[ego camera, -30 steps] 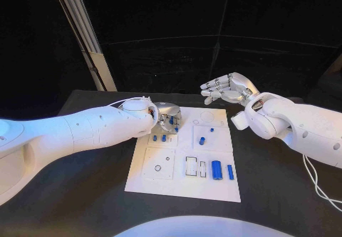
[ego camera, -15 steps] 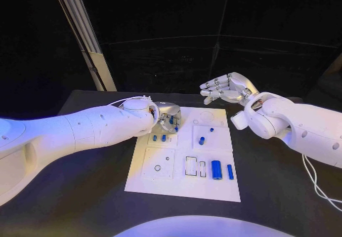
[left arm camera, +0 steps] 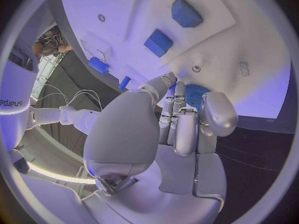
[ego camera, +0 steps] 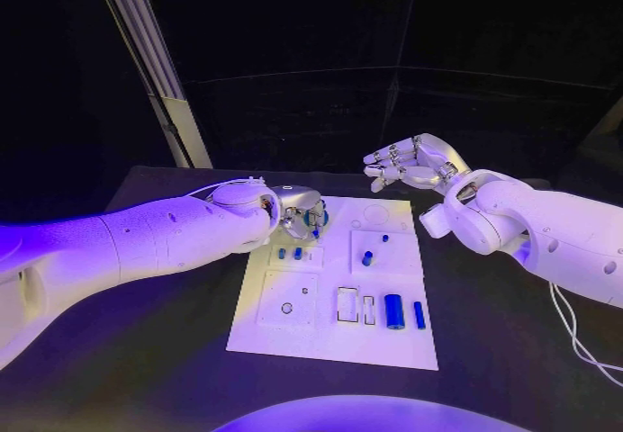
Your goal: Assemble the parts on the task board
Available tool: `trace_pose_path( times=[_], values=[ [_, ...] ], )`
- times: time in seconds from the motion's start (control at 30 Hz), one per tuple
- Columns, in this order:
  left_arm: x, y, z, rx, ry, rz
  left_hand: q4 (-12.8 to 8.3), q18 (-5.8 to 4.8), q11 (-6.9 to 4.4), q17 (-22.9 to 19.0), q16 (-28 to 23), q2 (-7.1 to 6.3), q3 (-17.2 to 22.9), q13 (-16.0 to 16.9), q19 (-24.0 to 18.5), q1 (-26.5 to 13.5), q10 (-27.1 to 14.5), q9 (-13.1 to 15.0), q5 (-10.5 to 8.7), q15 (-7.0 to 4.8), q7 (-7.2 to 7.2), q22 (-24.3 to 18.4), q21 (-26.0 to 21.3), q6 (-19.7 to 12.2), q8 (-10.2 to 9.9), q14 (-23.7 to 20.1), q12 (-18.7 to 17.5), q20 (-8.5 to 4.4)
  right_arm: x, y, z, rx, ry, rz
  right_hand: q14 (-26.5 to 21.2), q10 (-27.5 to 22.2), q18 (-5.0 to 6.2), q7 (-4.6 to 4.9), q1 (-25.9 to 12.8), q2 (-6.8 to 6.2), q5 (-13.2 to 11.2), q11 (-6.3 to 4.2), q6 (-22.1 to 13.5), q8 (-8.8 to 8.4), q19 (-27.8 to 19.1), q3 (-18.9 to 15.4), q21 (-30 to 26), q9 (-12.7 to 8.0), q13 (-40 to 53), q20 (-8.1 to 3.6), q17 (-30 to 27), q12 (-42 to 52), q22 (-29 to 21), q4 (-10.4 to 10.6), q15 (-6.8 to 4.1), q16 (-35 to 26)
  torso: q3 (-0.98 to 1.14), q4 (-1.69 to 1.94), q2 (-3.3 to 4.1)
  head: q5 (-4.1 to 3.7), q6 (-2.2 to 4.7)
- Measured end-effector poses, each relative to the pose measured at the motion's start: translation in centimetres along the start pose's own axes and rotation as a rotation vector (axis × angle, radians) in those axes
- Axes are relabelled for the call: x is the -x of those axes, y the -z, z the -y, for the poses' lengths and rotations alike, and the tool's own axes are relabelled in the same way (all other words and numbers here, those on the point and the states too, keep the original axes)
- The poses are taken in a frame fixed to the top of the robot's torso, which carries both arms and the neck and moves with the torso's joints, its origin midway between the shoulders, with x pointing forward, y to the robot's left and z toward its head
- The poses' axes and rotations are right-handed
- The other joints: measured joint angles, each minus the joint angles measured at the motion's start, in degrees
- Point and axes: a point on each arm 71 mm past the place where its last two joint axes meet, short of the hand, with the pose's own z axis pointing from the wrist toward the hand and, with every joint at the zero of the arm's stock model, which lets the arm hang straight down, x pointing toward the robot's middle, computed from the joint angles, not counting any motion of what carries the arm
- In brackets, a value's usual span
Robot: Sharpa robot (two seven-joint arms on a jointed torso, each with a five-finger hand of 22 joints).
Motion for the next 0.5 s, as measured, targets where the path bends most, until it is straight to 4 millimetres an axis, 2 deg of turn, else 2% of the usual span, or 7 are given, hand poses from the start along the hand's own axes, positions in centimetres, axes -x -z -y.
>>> trace_pose_path(
  times=[0.13,0.5],
  values=[
    [0.9,0.8,-0.1,-0.007,0.024,0.033,0.0,0.02,0.19,-0.2,0.0,-0.05,0.0,0.0,0.0,-0.2,0.2,0.0,0.00,0.00,0.19,0.4,0.3,0.2,-0.1,0.0,-0.3,0.00,0.0,0.0,0.0,-0.001,0.001,0.001,0.0,0.0,0.00,0.00,0.0,0.00,0.0,0.00,0.0,0.00,0.0,0.0,0.0,0.0,0.0,0.00,0.0,0.0,0.0,0.0,0.00,0.0,0.01,0.00,-0.01,0.03,0.10],
    [1.6,3.3,-2.5,0.034,0.080,0.076,-0.2,0.03,0.07,-0.2,0.0,-0.30,0.2,0.0,0.0,-0.4,0.3,0.0,0.00,0.01,0.01,0.6,0.3,0.4,-0.1,0.0,-0.5,0.00,0.2,0.1,0.1,-0.003,0.003,0.004,0.0,0.0,0.00,0.00,0.0,0.00,0.0,0.00,0.0,0.00,0.0,0.0,0.0,0.0,0.0,0.00,0.0,0.0,0.0,0.0,0.00,0.0,0.01,0.10,-0.03,-0.08,0.26]
  ],
)
